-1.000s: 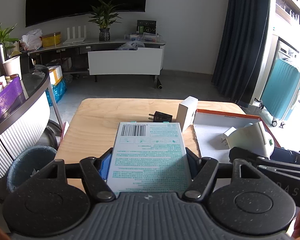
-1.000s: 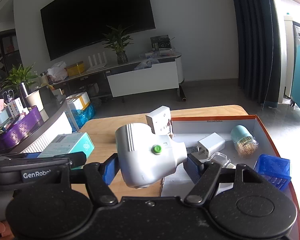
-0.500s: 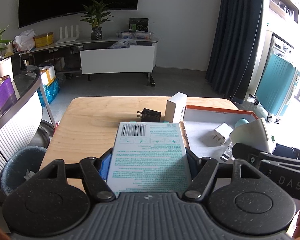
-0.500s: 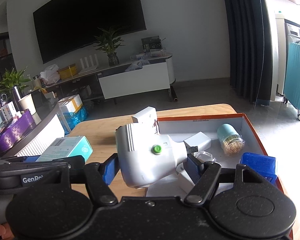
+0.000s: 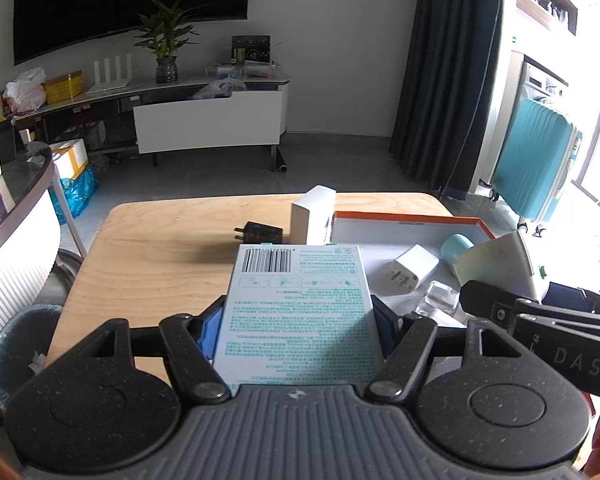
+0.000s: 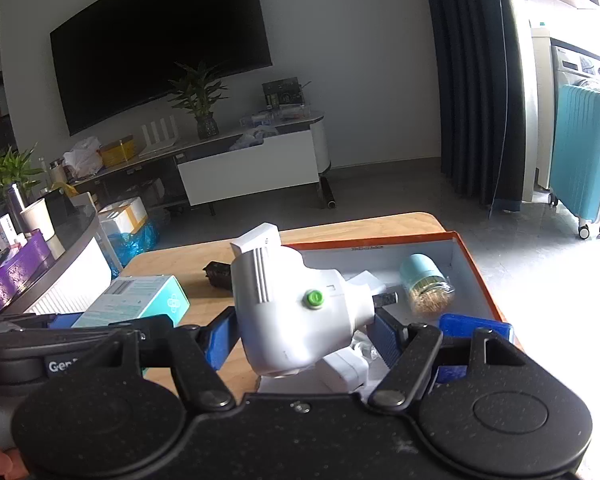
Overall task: Organize rigid objects
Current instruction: 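Move the green-dot plug over the tray with the right gripper while the left carries the medicine box, then bring the medicine box over the tray with the left gripper while the right holds the plug above it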
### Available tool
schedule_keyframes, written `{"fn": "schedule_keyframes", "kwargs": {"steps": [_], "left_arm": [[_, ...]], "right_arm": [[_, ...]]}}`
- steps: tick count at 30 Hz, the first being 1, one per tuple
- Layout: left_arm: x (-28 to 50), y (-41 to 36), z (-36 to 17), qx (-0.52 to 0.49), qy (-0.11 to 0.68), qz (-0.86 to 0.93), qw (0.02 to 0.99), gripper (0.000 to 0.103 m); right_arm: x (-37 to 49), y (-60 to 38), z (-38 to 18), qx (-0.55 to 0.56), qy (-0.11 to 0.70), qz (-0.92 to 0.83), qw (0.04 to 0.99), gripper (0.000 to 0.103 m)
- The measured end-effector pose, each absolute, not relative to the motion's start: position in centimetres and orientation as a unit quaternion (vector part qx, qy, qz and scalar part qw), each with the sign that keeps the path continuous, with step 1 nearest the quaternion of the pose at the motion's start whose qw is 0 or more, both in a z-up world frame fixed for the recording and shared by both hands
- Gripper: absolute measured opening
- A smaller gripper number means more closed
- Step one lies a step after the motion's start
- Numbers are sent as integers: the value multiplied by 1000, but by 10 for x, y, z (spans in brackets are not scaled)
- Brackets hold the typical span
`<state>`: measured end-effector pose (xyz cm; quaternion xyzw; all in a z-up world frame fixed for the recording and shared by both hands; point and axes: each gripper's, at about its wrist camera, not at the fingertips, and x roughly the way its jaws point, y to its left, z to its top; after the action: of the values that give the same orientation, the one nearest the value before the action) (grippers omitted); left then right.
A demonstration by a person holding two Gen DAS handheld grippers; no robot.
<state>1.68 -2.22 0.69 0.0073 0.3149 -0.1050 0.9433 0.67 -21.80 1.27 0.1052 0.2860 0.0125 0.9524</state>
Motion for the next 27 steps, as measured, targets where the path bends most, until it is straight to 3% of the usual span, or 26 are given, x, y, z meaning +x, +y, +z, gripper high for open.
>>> {"fn": "schedule_keyframes", "kwargs": {"steps": [27], "left_arm": [[36, -68, 0, 22, 326, -148, 933, 72]], "right_arm": [[9, -265, 14, 113, 276, -37, 954, 83]]}}
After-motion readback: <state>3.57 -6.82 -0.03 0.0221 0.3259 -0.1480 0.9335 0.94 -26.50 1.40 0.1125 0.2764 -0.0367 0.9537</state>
